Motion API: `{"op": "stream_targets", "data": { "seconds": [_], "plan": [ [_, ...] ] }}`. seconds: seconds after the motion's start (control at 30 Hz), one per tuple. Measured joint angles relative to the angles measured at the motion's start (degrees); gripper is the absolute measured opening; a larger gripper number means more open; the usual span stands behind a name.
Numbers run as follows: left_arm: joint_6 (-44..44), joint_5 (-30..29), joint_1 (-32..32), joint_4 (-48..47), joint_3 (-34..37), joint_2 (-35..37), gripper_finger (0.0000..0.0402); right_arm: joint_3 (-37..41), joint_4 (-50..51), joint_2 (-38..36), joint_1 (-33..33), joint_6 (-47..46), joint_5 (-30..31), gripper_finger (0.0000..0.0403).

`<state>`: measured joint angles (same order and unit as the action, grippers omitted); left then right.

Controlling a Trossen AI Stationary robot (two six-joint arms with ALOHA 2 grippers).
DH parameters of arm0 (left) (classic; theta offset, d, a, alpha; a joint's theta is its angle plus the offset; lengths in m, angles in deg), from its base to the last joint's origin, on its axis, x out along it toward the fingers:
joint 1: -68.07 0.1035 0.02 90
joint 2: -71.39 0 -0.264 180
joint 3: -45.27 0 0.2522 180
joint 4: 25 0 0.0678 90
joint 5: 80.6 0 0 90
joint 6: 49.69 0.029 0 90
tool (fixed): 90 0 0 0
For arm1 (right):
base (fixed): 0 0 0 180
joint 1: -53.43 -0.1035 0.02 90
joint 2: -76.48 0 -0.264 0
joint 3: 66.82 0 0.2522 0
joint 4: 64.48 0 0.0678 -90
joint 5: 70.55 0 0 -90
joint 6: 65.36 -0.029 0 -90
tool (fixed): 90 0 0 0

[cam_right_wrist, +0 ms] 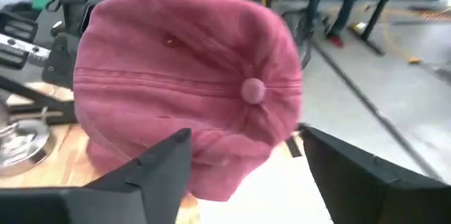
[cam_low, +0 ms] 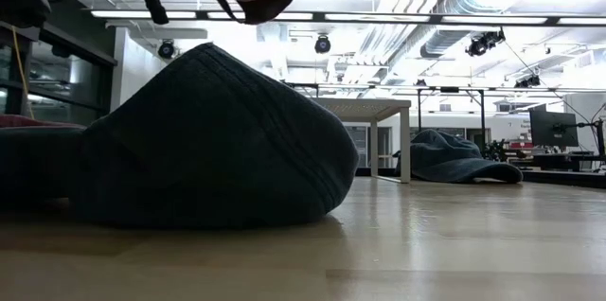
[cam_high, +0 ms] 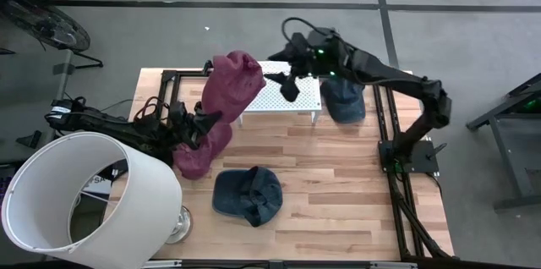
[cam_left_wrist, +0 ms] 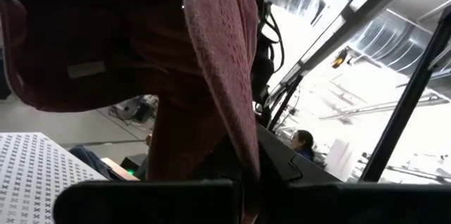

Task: Pick & Place hat
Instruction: Put the right dark red cap on the shelf

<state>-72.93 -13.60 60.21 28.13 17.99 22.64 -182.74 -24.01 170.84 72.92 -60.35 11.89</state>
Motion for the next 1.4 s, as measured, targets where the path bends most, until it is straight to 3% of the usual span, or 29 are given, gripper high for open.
{"op": "stream_targets", "data": {
  "seconds": [0.23, 0.4, 0.9, 1.4],
  "plan": [
    [0.84, 0.06, 0.0, -3.43, -0.02, 0.0, 0.0007, -15.3, 11.82, 8.88, 0.07, 3.66, -2.59, 0.0291],
    [0.94, 0.11, 0.0, -3.64, -0.02, 0.0, 0.0007, -21.34, 17.7, 12.79, 0.17, 5.63, -4.86, 0.0291],
    [0.94, 0.11, 0.0, -4.08, -0.02, 0.0, 0.0007, -22.07, 14.88, 15.31, 0.8, 6.81, -4.91, 0.0287],
    [0.92, 0.09, 0.0, -4.01, -0.02, 0.0, 0.0007, -17.57, 10.28, 15.37, 0.74, 7.06, -4.93, 0.021]
  ]
}}
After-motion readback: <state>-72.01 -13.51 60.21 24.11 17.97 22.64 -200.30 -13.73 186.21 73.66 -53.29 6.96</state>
